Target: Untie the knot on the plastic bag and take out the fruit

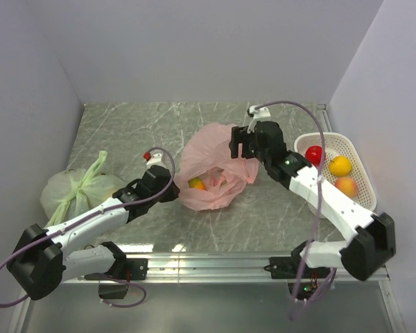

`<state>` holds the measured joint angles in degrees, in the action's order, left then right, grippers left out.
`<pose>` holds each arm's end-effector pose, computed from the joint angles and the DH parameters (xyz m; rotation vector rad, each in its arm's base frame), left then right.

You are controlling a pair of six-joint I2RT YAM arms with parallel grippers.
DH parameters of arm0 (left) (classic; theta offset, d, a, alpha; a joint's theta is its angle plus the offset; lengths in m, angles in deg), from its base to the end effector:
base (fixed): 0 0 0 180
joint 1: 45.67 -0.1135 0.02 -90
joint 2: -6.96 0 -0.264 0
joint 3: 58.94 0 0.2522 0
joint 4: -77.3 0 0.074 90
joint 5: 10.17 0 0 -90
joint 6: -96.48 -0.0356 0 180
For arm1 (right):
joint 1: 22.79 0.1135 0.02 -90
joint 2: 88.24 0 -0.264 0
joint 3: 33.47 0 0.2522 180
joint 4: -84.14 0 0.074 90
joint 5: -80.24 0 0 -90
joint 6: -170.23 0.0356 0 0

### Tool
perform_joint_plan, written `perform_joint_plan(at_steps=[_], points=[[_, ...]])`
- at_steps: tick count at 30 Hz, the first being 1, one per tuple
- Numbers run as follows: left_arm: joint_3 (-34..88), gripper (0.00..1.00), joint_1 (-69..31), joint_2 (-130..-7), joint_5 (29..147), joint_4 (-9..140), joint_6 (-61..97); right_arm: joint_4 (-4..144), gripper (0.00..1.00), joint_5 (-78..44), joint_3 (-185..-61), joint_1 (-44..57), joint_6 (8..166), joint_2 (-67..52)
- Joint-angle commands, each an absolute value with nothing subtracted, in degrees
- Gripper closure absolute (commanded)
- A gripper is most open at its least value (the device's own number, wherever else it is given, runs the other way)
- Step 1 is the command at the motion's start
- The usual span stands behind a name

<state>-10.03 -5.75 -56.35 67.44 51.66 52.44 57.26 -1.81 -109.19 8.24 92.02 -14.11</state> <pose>0.1805 -0.1411 0.2167 -0.2381 2.2984 -0.5490 0.2585 0.1498 0.3278 -0.2501 2.0083 0.3368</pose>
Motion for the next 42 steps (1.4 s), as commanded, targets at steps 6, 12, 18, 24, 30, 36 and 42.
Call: perform_joint_plan(at_steps=[6, 12, 18, 24, 30, 36, 42], points=[[-6.07, 0.9, -5.94, -57.38, 68.75, 52.29, 51.22, 65.71, 0.18, 2.64, -107.0, 20.45, 83.84, -30.49], [-5.98, 0.9, -5.94, -55.97, 67.7, 50.97, 51.57, 64.85, 0.21, -14.02, -105.77, 22.48, 80.76, -31.38], [-5.37, 0.9, -5.94, -55.62, 67.52, 50.44, 51.57, 67.21, 0.31, -33.39, -102.52, 22.48, 84.01, -21.37], [-6.51, 0.9, -5.94, -55.0, 67.7, 50.0, 51.4, 66.7, 0.38, -29.63, -101.72, 22.48, 84.01, -9.33], [-8.79, 0.9, -5.94, -54.74, 68.4, 49.91, 52.27, 70.29, 0.46, -20.58, -103.21, 22.13, 87.96, 0.17], [-10.99, 0.9, -5.94, -54.39, 69.72, 48.86, 52.89, 73.72, 0.48, -15.91, -106.29, 21.6, 91.74, 5.01], [-12.49, 0.9, -5.86, -54.3, 70.24, 48.77, 52.98, 74.51, 0.3, -18.63, -108.4, 21.6, 93.5, 7.64]])
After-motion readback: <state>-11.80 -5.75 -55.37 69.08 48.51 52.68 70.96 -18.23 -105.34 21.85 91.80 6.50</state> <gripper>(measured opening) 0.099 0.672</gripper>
